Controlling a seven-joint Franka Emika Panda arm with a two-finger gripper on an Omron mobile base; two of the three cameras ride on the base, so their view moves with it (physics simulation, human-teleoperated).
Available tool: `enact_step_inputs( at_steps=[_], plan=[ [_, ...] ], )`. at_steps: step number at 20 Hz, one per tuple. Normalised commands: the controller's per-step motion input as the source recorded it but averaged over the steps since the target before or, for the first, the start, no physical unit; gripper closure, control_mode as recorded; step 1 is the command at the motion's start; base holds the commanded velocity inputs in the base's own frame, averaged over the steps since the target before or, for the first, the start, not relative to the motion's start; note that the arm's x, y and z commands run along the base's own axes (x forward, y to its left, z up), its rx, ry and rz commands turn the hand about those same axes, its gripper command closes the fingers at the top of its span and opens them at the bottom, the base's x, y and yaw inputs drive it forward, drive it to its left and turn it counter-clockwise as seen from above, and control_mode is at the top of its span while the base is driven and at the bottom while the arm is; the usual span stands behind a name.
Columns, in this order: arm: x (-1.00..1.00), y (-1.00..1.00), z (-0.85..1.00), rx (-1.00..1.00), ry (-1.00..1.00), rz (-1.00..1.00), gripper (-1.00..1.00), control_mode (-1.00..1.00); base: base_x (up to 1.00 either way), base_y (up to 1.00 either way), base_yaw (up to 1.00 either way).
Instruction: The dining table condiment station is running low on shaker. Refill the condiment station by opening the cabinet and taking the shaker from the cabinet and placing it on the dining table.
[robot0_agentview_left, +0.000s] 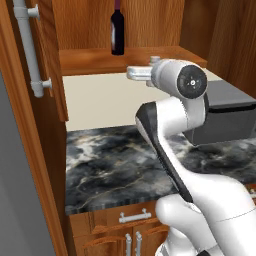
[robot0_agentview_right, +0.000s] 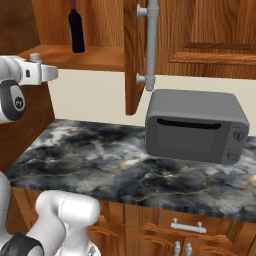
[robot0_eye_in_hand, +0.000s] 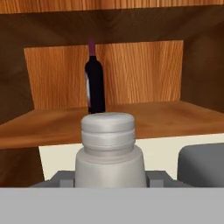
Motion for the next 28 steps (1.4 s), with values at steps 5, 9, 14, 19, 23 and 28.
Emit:
enact_step_inputs(
  at_steps=[5,9,14,19,23,28],
  plan=[
    [-0.91,0.00,-0.01,0.01,0.00,0.00,1.00,-1.00,0.00,0.00,0.00],
    [-0.16,0.04,-0.06,0.00,0.01,0.00,1.00,-1.00,0.00,0.00,0.00],
    [0.00,0.00,0.00,0.00,0.00,0.00,1.00,1.00,-0.41,0.00,-0.13],
    [0.00,0.00,0.00,0.00,0.00,0.00,1.00,1.00,-0.80,0.11,-0.73],
    [0.00,0.00,0.00,0.00,0.00,0.00,1.00,1.00,-0.59,0.19,-0.86],
    [0.00,0.00,0.00,0.00,0.00,0.00,1.00,1.00,-0.39,0.18,-0.93]
  ],
)
